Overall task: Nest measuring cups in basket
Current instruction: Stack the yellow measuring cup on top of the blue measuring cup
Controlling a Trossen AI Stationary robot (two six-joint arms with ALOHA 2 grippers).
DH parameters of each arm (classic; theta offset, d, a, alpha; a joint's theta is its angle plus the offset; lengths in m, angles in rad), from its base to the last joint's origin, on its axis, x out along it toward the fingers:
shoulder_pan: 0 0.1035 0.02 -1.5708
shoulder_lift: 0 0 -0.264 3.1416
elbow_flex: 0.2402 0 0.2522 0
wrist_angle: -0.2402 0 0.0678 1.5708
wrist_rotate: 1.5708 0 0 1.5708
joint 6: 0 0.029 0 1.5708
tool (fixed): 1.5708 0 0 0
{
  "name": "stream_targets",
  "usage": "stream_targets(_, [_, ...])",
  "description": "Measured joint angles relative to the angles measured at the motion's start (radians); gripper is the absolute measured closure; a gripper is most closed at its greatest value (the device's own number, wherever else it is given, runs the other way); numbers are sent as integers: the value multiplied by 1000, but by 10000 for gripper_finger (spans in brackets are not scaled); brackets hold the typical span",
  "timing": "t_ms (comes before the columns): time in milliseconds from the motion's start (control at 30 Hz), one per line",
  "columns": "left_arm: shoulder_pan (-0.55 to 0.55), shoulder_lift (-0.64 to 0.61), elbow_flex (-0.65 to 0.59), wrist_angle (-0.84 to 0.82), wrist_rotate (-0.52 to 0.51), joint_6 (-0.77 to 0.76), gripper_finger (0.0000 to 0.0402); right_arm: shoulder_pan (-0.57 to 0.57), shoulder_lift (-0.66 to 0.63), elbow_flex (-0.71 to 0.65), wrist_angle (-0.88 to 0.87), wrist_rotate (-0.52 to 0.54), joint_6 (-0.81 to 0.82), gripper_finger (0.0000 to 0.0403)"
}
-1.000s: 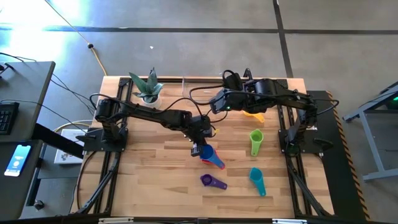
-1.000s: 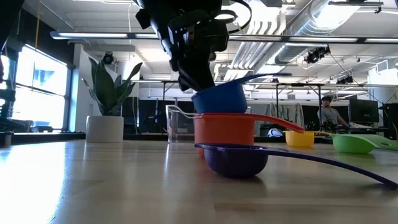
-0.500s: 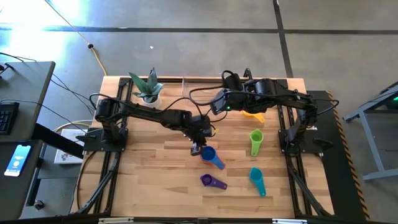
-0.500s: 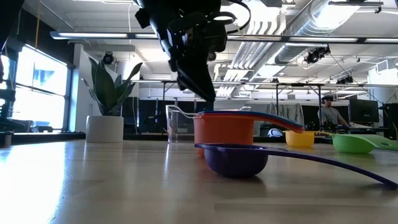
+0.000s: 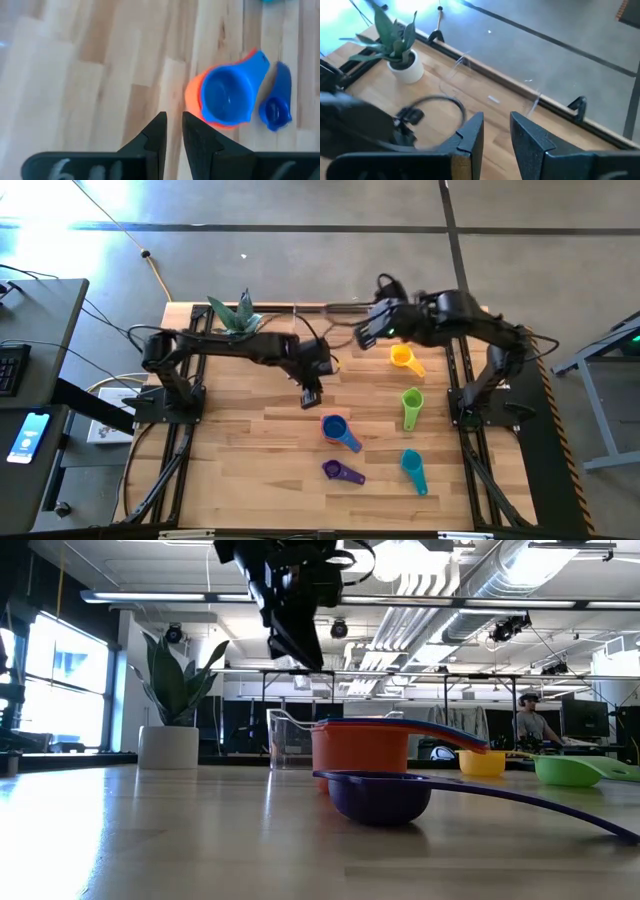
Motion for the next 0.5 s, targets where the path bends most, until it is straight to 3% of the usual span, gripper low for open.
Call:
stream_targets(200, [63, -82, 0, -11, 0, 11, 353, -110, -71, -41, 1, -55, -101, 316])
stream_targets(500, [159, -193, 0, -2, -7, 19, 353, -308, -240, -374, 47, -188, -124, 316])
